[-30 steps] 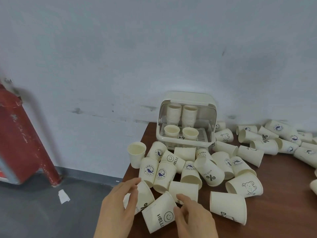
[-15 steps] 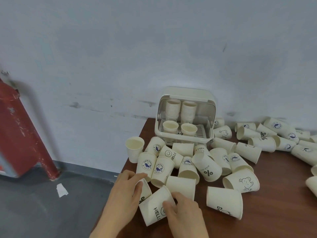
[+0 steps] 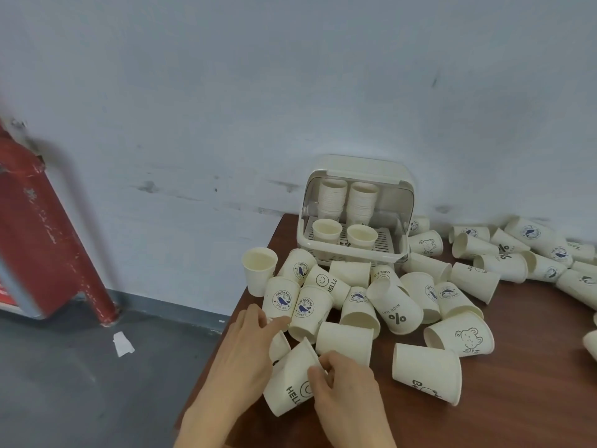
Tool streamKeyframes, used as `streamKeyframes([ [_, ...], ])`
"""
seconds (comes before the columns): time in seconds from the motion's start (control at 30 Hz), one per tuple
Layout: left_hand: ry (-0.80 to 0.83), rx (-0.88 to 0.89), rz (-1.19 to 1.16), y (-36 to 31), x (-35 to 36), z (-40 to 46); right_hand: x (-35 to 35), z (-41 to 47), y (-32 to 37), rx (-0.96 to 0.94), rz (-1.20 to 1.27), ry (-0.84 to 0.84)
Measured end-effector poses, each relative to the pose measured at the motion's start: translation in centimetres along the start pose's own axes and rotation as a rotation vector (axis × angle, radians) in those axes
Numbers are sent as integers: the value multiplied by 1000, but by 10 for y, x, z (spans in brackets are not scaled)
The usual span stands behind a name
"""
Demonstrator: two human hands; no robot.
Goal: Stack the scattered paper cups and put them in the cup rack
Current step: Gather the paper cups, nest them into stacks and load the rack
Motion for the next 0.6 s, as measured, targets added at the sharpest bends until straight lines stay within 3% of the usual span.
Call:
streamKeyframes([
  [0.23,14,104,182,-18,-4,-3,-30,-4,26,-87,29,7],
  [0.6,13,102,299,-15,-32,-17,-77,-8,35,-132,9,-91],
])
Point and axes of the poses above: each hand's wrist, its own z-axis towards the middle knuckle, its own x-axis out of the palm, y = z × x, the point moved 10 cm from there along z, towards the middle knuckle, and after that the axes turned 12 degrees about -y, right-handed, at the moved point
